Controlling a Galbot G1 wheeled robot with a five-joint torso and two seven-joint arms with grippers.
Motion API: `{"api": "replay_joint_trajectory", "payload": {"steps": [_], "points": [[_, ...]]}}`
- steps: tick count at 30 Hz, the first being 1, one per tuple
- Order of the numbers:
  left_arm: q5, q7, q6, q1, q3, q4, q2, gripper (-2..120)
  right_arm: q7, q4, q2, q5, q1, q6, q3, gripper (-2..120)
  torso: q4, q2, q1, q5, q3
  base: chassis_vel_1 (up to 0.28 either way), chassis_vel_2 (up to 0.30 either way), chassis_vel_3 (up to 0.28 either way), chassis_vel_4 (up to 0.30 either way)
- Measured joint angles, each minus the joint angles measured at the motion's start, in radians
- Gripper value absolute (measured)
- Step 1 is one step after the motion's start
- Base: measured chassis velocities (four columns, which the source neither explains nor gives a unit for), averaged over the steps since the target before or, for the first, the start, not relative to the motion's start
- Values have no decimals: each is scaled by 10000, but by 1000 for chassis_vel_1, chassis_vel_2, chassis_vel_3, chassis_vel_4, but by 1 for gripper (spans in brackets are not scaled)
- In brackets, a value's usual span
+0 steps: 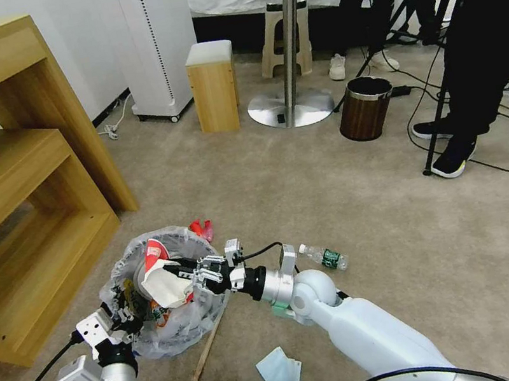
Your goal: Pick up the trash bin and place the garbage on the floor into it.
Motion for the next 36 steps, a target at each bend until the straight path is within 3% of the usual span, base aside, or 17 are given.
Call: {"api": "replay_joint_trajectory", "payload": {"steps": [3,4,6,9,14,25,28,29,31,36], "points": [[-20,15,0,-3,-58,9,26,1,487,282,-64,-451,-3,113,295,58,0,1,0,1,0,0,0,0,0],[-20,15,0,-3,-58,9,26,1,487,282,-64,-451,-3,113,295,58,0,1,0,1,0,0,0,0,0],[-30,30,-22,1,-73,52,30,1,1650,457,-83,-946,16,345,478,69,0,0,1,-1,0,0,0,0,0],[-27,72,-58,7,-49,68,29,1,2316,472,-94,-1016,17,606,598,79,1,0,0,0,0,0,0,0,0],[-27,107,-67,-15,-36,99,58,1,2033,544,-141,-956,-133,1185,881,96,0,1,0,1,0,0,0,0,0],[-60,144,-68,-128,-57,246,92,1,1685,1553,-695,-740,-758,1537,1698,100,3,0,0,2,0,0,0,0,0],[-320,101,14,-339,-324,337,195,1,3041,2635,-2054,-1302,-1645,473,2085,100,-1,1,0,0,-1,0,0,0,0],[-320,101,14,-339,-324,337,195,1,3041,2635,-2054,-1302,-1645,473,2085,100,-1,1,0,0,-1,0,0,0,0],[-548,42,133,-464,-535,406,295,1,3917,3077,-2893,-1750,-2419,-204,2207,100,-3,0,0,-1,-1,0,0,0,0],[-799,-24,271,-517,-671,452,385,1,5279,3192,-3337,-2078,-3846,-1312,2325,100,-1,1,0,3,-1,0,0,0,0]]}}
